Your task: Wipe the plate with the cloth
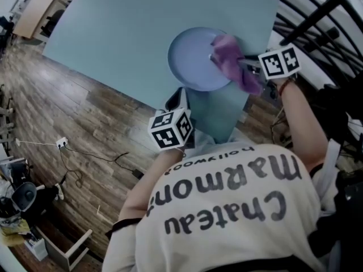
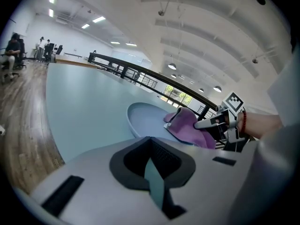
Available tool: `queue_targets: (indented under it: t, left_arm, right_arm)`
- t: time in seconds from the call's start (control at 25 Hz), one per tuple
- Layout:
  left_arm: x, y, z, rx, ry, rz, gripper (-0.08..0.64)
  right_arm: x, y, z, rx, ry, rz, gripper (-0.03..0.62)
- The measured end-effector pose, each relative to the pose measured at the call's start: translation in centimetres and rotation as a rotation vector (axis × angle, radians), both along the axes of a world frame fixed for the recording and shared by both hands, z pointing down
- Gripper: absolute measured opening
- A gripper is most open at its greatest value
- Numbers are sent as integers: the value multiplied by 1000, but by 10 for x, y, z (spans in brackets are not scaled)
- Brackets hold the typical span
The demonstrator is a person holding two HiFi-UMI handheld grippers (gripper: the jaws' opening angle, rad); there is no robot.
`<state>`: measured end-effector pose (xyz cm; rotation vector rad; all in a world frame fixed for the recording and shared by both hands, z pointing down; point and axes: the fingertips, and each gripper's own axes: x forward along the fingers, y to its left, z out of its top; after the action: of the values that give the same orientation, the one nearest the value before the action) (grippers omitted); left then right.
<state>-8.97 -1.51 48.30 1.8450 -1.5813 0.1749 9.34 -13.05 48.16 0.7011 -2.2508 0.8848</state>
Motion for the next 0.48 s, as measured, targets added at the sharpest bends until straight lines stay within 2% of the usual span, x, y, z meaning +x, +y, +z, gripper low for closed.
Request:
queue_targets:
  t: [0.2, 0.4, 0.48]
  left_arm:
    - [-11, 2, -19, 41, -18, -66, 2]
    - [-25, 7, -49, 96, -17, -142, 2]
    - [-24, 11, -59, 113, -22, -157, 2]
  right_arm:
    - [6, -12, -20, 71, -49, 37, 87]
    - [0, -19, -74, 185, -220, 103, 86]
    - [4, -19, -90, 217, -259, 123, 86]
